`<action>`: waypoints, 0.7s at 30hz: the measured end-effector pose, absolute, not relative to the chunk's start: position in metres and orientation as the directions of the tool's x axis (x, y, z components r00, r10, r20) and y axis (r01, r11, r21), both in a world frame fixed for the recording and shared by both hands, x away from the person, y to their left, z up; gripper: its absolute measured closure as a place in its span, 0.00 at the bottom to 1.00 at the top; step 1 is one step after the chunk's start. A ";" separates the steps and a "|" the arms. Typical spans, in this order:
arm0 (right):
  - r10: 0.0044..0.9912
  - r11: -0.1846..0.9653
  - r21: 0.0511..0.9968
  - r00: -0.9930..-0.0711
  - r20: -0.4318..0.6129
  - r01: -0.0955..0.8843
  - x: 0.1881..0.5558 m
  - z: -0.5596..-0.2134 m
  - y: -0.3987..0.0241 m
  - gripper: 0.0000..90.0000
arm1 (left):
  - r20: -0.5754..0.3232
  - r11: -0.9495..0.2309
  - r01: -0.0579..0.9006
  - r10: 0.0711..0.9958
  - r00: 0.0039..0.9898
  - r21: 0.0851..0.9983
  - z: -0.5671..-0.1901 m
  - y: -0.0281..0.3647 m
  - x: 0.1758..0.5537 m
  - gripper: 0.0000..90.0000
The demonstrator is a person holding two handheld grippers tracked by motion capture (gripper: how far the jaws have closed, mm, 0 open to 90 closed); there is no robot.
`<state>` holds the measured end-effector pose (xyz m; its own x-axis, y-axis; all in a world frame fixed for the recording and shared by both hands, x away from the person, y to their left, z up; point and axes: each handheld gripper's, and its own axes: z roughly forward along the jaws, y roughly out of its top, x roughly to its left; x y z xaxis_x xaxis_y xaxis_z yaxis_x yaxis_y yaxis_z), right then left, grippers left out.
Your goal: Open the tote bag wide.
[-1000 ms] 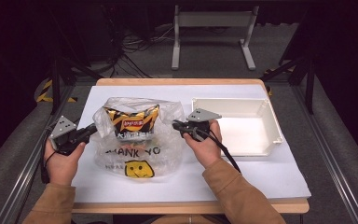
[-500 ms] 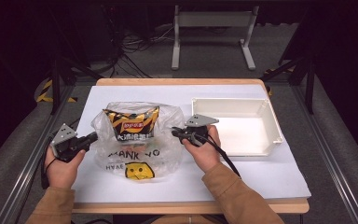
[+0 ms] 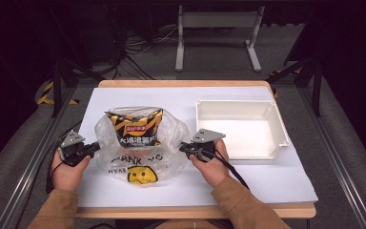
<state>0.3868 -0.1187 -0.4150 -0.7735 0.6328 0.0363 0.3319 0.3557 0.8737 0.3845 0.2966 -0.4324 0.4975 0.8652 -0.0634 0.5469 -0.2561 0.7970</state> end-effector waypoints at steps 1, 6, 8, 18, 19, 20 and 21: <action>0.633 0.357 0.871 -0.773 0.041 0.338 0.387 -0.417 -0.119 0.96 | -0.058 -0.262 0.552 0.867 0.495 0.792 -0.434 0.297 0.385 0.99; 0.626 0.373 0.861 -0.778 0.043 0.347 0.385 -0.423 -0.116 0.96 | -0.049 -0.284 0.576 0.868 0.493 0.766 -0.440 0.294 0.388 0.98; 0.625 0.376 0.858 -0.779 0.044 0.350 0.385 -0.424 -0.115 0.96 | -0.035 -0.304 0.584 0.867 0.496 0.752 -0.443 0.293 0.389 0.98; 0.625 0.381 0.849 -0.778 0.055 0.366 0.384 -0.429 -0.117 0.96 | 0.015 -0.384 0.609 0.853 0.521 0.694 -0.447 0.287 0.388 0.97; 0.626 0.381 0.847 -0.777 0.058 0.371 0.383 -0.430 -0.117 0.96 | 0.017 -0.388 0.609 0.852 0.523 0.692 -0.447 0.287 0.388 0.97; 0.627 0.381 0.846 -0.777 0.060 0.373 0.383 -0.430 -0.118 0.96 | 0.021 -0.390 0.609 0.852 0.522 0.691 -0.447 0.286 0.388 0.97; 0.628 0.382 0.845 -0.776 0.060 0.375 0.383 -0.431 -0.119 0.96 | 0.024 -0.395 0.609 0.851 0.524 0.688 -0.447 0.286 0.387 0.97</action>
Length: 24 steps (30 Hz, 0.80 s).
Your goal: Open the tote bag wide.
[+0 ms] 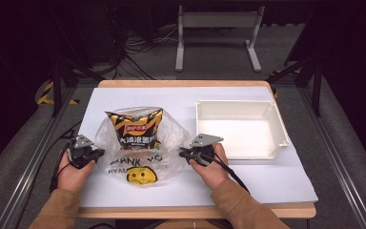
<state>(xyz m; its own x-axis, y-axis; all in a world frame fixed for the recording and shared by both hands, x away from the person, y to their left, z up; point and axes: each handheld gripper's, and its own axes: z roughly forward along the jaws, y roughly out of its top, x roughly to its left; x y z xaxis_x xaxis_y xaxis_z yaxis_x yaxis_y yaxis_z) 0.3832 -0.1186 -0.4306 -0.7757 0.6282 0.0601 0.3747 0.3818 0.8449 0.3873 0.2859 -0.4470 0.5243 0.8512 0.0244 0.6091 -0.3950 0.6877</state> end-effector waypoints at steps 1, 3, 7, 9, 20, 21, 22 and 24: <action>0.627 0.378 0.844 -0.776 0.069 0.381 0.383 -0.431 -0.119 0.95 | 0.025 -0.396 0.609 0.851 0.525 0.688 -0.447 0.286 0.387 0.95; 0.627 0.377 0.843 -0.775 0.073 0.384 0.383 -0.432 -0.120 0.95 | 0.018 -0.386 0.604 0.852 0.523 0.698 -0.446 0.287 0.386 0.89; 0.627 0.368 0.848 -0.775 0.077 0.381 0.382 -0.430 -0.121 0.95 | -0.041 -0.311 0.585 0.859 0.511 0.749 -0.436 0.294 0.381 0.79; 0.629 0.370 0.849 -0.774 0.070 0.378 0.381 -0.429 -0.122 0.94 | -0.069 -0.280 0.582 0.861 0.504 0.763 -0.430 0.297 0.377 0.74; 0.623 0.350 0.867 -0.779 0.067 0.354 0.373 -0.417 -0.129 0.91 | -0.026 -0.278 0.447 0.826 0.563 0.850 -0.380 0.296 0.336 0.47; 0.623 0.347 0.869 -0.779 0.068 0.353 0.372 -0.416 -0.130 0.90 | -0.022 -0.280 0.438 0.823 0.568 0.854 -0.375 0.295 0.331 0.44; 0.623 0.344 0.871 -0.779 0.068 0.351 0.372 -0.415 -0.131 0.90 | -0.016 -0.284 0.429 0.819 0.573 0.857 -0.371 0.294 0.328 0.40; 0.623 0.341 0.873 -0.780 0.069 0.349 0.371 -0.413 -0.132 0.89 | -0.018 -0.277 0.409 0.809 0.587 0.870 -0.364 0.293 0.323 0.34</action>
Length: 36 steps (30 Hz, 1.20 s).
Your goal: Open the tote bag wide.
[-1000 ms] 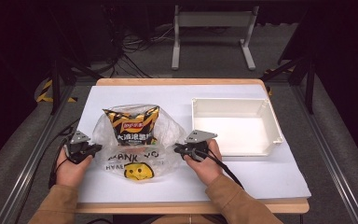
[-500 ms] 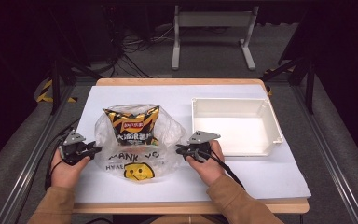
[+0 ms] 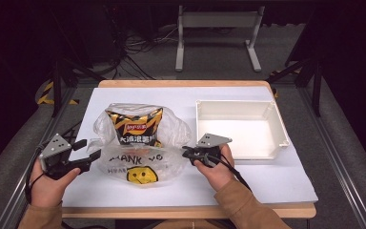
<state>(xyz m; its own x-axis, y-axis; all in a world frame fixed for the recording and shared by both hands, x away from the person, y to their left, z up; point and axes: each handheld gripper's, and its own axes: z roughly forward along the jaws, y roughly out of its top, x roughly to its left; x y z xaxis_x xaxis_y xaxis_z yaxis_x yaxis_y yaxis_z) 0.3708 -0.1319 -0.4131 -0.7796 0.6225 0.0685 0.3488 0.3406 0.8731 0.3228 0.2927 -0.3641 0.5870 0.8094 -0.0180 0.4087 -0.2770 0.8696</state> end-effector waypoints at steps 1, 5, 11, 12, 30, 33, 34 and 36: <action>0.624 0.336 0.875 -0.779 0.070 0.348 0.371 -0.412 -0.132 0.89 | -0.016 -0.274 0.396 0.805 0.593 0.876 -0.361 0.292 0.320 0.31; 0.623 0.322 0.881 -0.778 0.078 0.347 0.369 -0.409 -0.133 0.87 | -0.015 -0.243 0.359 0.810 0.586 0.901 -0.350 0.290 0.320 0.29; 0.619 0.309 0.890 -0.782 0.079 0.335 0.368 -0.405 -0.133 0.85 | -0.018 -0.221 0.346 0.821 0.570 0.912 -0.348 0.287 0.334 0.30; 0.619 0.309 0.890 -0.782 0.079 0.335 0.368 -0.405 -0.133 0.85 | -0.011 -0.223 0.342 0.824 0.567 0.913 -0.348 0.286 0.337 0.30; 0.623 0.284 0.904 -0.778 0.079 0.320 0.366 -0.398 -0.139 0.82 | 0.028 -0.214 0.264 0.823 0.568 0.941 -0.345 0.277 0.383 0.63; 0.623 0.284 0.905 -0.778 0.077 0.317 0.365 -0.397 -0.139 0.82 | 0.016 -0.218 0.278 0.813 0.582 0.935 -0.348 0.275 0.389 0.69; 0.623 0.283 0.905 -0.778 0.078 0.317 0.365 -0.397 -0.139 0.82 | 0.014 -0.222 0.284 0.811 0.585 0.933 -0.350 0.275 0.389 0.72; 0.623 0.281 0.906 -0.779 0.078 0.316 0.365 -0.396 -0.139 0.83 | 0.013 -0.227 0.290 0.808 0.589 0.930 -0.351 0.276 0.390 0.82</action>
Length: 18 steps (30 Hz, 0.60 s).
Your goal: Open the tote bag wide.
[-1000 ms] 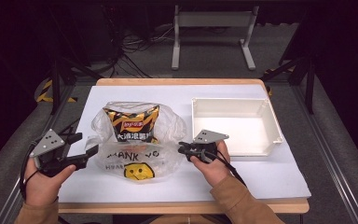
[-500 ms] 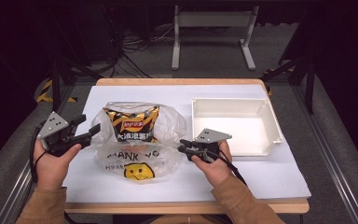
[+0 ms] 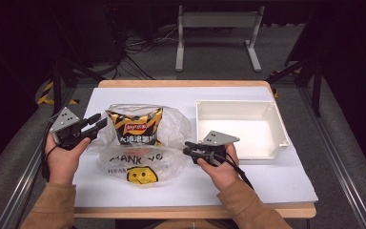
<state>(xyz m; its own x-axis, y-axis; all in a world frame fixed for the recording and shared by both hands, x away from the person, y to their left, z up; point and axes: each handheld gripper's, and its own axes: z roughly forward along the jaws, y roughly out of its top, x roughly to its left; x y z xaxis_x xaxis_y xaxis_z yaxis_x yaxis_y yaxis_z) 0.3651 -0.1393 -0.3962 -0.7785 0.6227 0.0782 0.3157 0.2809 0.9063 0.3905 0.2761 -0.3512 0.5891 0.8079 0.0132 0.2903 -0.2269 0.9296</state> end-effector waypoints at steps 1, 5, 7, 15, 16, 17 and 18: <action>0.623 0.281 0.906 -0.779 0.078 0.316 0.365 -0.396 -0.139 0.83 | 0.013 -0.227 0.290 0.808 0.589 0.930 -0.351 0.276 0.390 0.87; 0.619 0.280 0.907 -0.781 0.080 0.315 0.364 -0.396 -0.138 0.83 | 0.000 -0.201 0.288 0.821 0.571 0.936 -0.354 0.280 0.391 0.99; 0.619 0.279 0.908 -0.781 0.079 0.314 0.364 -0.396 -0.138 0.83 | 0.000 -0.187 0.274 0.825 0.565 0.943 -0.355 0.281 0.391 1.00; 0.620 0.281 0.909 -0.781 0.071 0.306 0.365 -0.397 -0.138 0.84 | 0.005 -0.191 0.292 0.844 0.536 0.937 -0.364 0.281 0.403 1.00; 0.621 0.281 0.910 -0.781 0.069 0.304 0.365 -0.397 -0.137 0.85 | 0.010 -0.197 0.294 0.845 0.534 0.935 -0.366 0.281 0.405 1.00; 0.622 0.279 0.912 -0.780 0.066 0.299 0.364 -0.397 -0.137 0.87 | 0.006 -0.195 0.297 0.844 0.536 0.935 -0.368 0.280 0.408 1.00; 0.623 0.281 0.914 -0.780 0.059 0.293 0.364 -0.398 -0.137 0.88 | 0.006 -0.199 0.300 0.842 0.540 0.933 -0.369 0.279 0.410 1.00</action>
